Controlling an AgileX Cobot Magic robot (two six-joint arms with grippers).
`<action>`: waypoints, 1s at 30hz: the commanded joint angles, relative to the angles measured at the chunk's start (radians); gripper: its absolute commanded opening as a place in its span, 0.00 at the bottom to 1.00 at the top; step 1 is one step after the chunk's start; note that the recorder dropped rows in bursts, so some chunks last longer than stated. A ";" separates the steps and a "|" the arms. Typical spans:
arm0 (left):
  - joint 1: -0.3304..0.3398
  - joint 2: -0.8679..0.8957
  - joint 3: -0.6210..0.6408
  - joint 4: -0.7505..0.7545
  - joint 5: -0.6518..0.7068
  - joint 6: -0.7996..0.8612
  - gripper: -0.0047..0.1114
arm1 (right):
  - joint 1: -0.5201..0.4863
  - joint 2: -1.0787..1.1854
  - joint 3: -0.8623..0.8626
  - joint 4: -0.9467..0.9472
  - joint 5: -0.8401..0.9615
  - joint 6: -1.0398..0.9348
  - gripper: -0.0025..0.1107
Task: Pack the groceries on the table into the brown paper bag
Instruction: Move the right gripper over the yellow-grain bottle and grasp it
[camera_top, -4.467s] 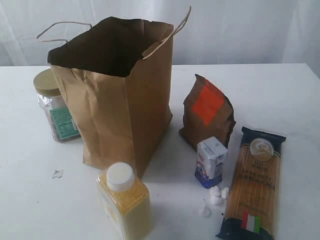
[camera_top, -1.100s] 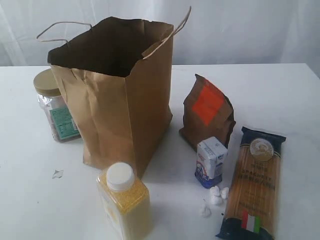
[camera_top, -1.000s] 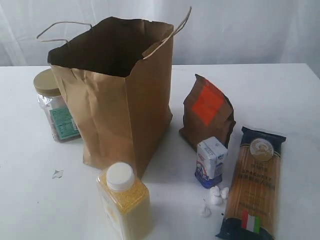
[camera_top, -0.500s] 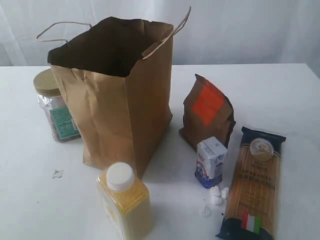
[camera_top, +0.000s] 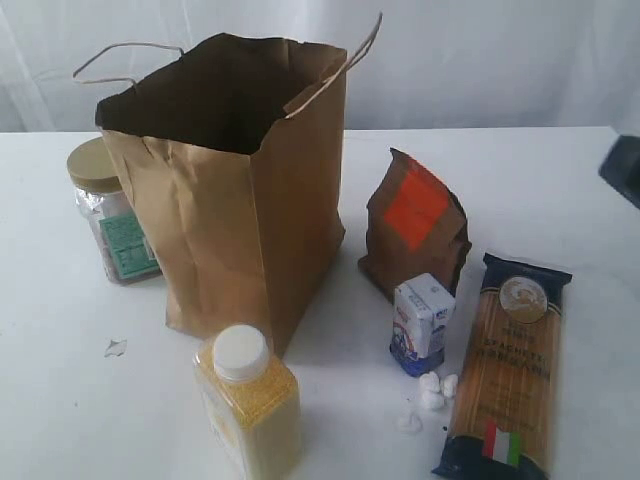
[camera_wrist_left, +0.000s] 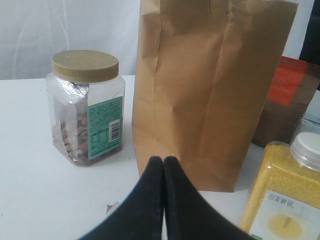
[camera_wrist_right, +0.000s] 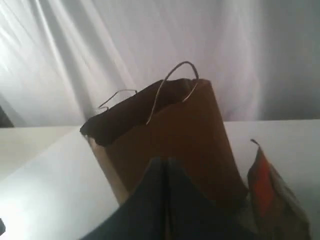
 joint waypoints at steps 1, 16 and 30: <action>-0.004 -0.005 0.004 0.002 -0.001 -0.006 0.04 | 0.002 0.272 -0.155 -0.037 -0.159 -0.023 0.02; -0.004 -0.005 0.004 0.002 -0.001 -0.006 0.04 | -0.001 0.597 -0.282 -0.037 0.566 -0.464 0.02; -0.004 -0.005 0.004 0.002 -0.001 -0.006 0.04 | 0.002 0.597 -0.298 0.515 1.049 -1.346 0.02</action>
